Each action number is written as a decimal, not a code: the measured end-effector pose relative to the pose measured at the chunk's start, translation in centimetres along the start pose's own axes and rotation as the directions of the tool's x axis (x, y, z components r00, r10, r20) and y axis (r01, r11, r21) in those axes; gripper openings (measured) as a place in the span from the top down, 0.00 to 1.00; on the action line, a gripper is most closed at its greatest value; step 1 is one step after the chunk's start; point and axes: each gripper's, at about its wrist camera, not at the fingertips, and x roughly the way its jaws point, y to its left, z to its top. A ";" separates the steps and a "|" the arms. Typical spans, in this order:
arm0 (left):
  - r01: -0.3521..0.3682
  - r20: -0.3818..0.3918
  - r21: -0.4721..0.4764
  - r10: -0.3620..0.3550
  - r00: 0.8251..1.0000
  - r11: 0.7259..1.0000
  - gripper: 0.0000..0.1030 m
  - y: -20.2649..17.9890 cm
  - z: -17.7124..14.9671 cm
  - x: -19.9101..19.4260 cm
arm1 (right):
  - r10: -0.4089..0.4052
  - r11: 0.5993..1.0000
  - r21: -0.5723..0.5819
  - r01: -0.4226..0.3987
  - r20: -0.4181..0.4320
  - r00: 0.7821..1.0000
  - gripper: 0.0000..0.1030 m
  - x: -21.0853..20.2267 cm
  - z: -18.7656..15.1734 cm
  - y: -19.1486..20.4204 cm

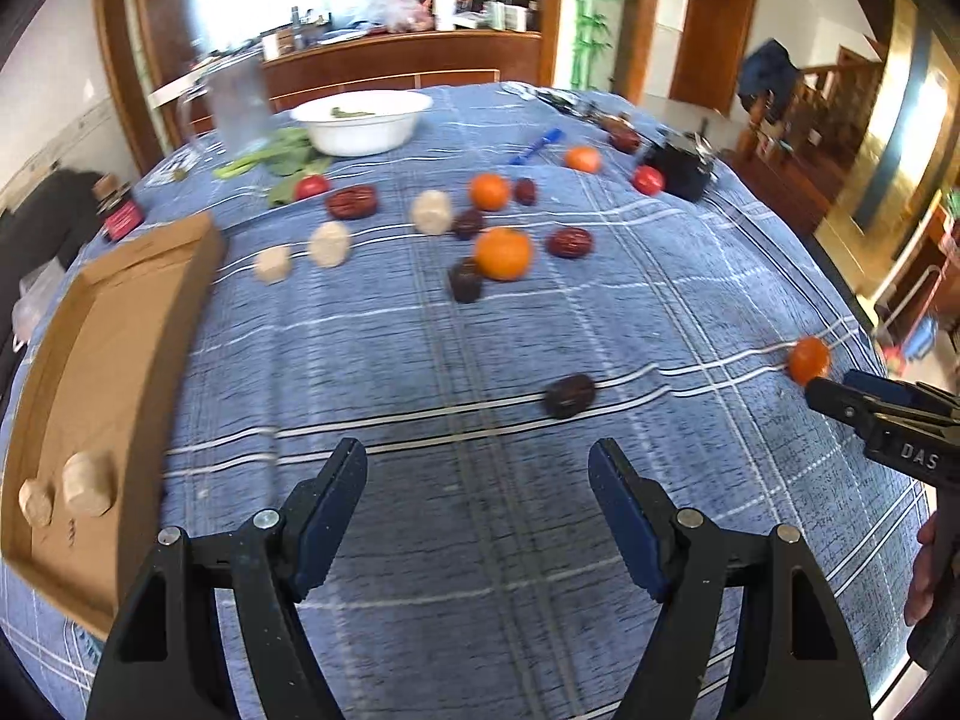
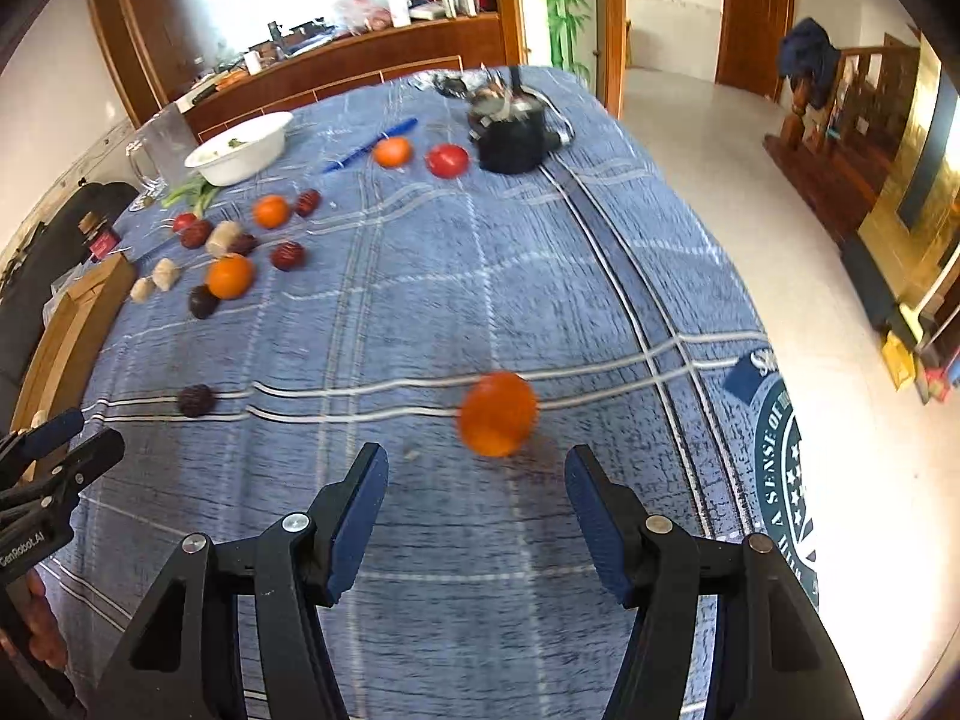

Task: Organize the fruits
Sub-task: 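Move the left tool toward a dark date while the right tool grasps a tangerine, then close the left tool on the dark date while the right tool lifts the tangerine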

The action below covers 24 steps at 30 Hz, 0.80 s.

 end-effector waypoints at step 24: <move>0.097 -0.050 -0.060 -0.100 0.994 0.993 0.99 -1.6 1.2 4.8 | 0.085 0.994 -0.063 -0.084 0.015 0.996 0.67 2.1 1.2 -0.8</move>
